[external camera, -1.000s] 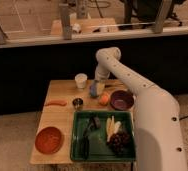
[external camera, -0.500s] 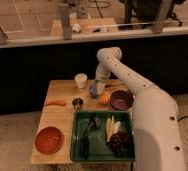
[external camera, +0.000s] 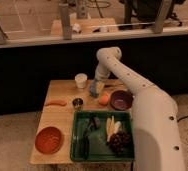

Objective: Place sponge in plastic cup

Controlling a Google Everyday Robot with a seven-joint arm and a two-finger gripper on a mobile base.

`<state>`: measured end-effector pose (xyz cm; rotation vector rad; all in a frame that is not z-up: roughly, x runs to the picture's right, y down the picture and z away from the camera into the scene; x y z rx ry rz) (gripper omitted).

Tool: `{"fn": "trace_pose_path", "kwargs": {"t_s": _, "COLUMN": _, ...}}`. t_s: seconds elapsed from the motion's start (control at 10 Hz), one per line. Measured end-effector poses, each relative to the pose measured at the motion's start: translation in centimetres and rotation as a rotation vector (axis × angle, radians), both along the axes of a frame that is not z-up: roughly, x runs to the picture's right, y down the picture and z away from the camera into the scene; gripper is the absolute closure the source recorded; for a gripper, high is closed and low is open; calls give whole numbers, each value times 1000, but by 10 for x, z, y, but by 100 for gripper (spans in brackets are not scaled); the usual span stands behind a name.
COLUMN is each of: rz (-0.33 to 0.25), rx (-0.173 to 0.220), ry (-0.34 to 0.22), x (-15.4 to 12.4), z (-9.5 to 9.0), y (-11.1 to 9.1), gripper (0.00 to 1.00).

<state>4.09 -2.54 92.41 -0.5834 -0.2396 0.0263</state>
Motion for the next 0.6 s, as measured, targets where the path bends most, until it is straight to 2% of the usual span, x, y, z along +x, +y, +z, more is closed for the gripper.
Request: {"fn": "trace_pose_path", "kwargs": {"t_s": 0.6, "rz": -2, "rx": -4, "ry": -18, "x": -9, "z": 0, "y": -3, "gripper": 26}}
